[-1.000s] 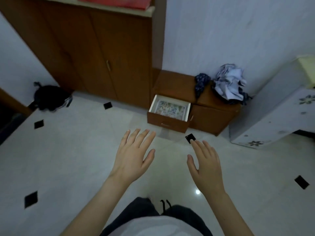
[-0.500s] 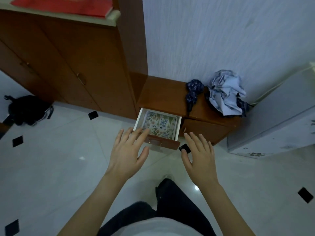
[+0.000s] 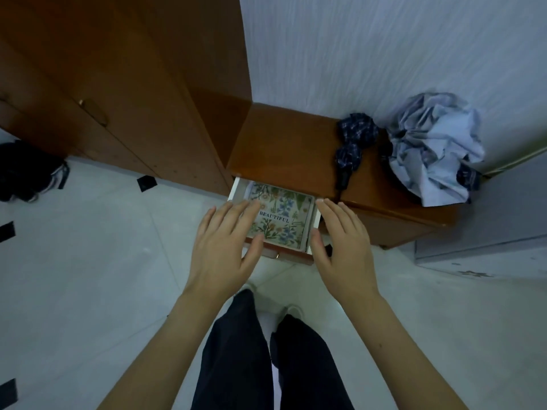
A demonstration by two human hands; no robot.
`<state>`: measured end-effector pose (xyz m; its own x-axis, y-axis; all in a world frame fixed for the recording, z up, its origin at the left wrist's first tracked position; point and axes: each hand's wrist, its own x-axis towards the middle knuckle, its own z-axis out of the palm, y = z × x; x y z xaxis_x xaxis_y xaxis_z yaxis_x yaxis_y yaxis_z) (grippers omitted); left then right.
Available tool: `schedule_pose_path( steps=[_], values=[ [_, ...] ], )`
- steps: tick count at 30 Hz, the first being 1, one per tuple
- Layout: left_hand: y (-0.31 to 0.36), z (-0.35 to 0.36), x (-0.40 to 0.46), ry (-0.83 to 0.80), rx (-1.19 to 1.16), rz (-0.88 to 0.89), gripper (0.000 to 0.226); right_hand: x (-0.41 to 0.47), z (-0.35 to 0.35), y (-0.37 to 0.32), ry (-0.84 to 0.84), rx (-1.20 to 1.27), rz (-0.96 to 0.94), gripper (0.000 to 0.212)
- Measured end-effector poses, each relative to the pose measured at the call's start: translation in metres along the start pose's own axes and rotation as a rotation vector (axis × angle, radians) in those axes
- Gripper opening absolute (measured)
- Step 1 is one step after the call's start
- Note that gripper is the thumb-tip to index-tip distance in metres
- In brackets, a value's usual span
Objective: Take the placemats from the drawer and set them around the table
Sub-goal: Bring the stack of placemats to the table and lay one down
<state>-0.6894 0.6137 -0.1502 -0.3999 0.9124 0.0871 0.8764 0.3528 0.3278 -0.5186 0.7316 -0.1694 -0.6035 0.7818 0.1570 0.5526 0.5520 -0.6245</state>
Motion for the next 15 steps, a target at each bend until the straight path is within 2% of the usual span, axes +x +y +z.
schedule_pose_path(
  steps=[7, 15],
  values=[
    [-0.065, 0.131, 0.041, 0.028, -0.101, 0.022, 0.048, 0.035, 0.126, 0.062, -0.022, 0.047, 0.015, 0.044],
    [-0.161, 0.281, 0.067, -0.033, -0.167, 0.028, 0.048, 0.047, 0.271, 0.148, -0.095, 0.084, 0.108, 0.041]
  ],
)
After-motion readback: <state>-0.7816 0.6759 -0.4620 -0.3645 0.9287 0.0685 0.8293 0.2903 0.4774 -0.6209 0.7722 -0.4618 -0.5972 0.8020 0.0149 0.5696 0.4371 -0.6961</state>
